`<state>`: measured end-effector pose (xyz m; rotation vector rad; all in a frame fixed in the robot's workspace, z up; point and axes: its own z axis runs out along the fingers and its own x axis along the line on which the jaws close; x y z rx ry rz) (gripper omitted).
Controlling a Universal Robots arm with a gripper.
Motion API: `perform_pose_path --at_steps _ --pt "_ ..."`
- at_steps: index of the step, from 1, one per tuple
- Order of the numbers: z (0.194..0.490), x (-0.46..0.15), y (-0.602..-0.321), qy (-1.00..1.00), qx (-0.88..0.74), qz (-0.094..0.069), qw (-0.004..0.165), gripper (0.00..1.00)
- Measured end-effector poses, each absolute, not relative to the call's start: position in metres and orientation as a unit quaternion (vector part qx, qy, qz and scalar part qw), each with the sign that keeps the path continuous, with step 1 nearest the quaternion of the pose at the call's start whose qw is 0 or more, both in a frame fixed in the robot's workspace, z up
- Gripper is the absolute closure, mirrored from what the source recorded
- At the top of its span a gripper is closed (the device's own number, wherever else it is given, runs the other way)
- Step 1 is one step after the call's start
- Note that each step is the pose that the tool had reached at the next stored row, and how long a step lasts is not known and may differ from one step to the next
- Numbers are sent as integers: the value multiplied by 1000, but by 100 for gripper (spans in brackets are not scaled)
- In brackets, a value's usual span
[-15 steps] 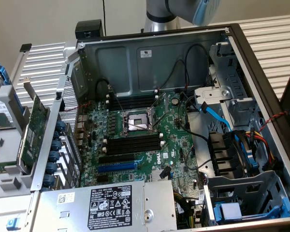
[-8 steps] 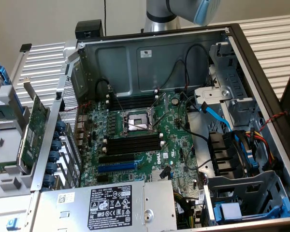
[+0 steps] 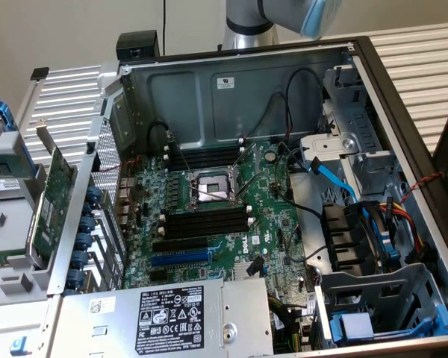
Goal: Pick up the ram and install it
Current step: 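Pick up the ram and move it above insertion slot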
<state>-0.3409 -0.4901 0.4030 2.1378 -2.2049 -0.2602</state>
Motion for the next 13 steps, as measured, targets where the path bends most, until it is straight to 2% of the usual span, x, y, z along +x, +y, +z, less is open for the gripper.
perform_pose_path --at_steps 13 --pt "421 -289 -492 -715 693 -85 35 87"
